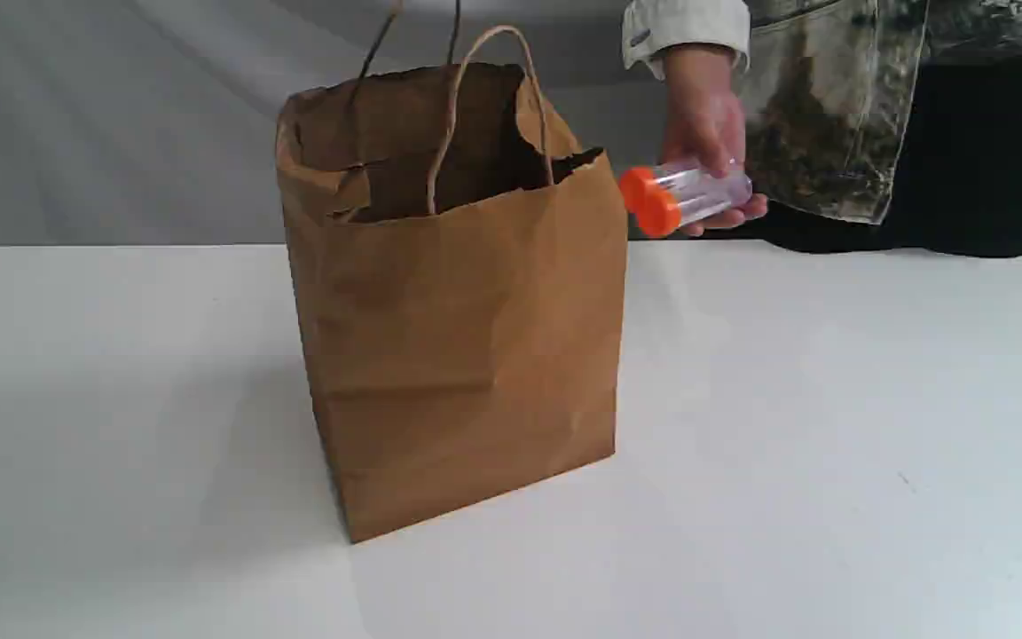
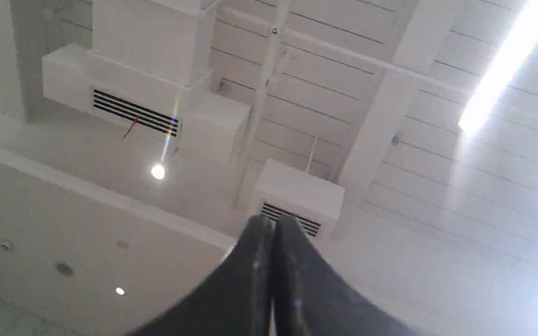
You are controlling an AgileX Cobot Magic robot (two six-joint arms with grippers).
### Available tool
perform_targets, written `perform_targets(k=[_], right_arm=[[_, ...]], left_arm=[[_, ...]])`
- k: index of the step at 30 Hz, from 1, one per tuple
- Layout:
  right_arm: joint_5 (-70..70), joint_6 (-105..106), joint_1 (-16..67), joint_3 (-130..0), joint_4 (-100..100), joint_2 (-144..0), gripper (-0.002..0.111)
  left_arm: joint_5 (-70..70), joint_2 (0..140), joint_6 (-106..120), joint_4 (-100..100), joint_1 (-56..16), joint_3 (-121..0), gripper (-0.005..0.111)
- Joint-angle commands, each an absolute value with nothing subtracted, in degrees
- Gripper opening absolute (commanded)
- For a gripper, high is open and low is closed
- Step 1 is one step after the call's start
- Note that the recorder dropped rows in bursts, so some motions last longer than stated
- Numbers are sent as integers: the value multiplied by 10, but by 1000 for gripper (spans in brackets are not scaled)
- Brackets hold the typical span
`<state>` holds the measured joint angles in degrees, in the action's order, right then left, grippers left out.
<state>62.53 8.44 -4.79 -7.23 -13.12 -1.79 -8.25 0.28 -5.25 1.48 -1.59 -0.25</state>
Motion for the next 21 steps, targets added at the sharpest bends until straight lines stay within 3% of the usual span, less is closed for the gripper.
perform_targets(k=[1,21], right_arm=[[643,76,-51,-114,-127,-57,0],[700,-22,-51,-380,-181,-445,0]], left_arm=[[-78,0,-55,12,-16,0,0],[-78,0,-55,12,-16,0,0]])
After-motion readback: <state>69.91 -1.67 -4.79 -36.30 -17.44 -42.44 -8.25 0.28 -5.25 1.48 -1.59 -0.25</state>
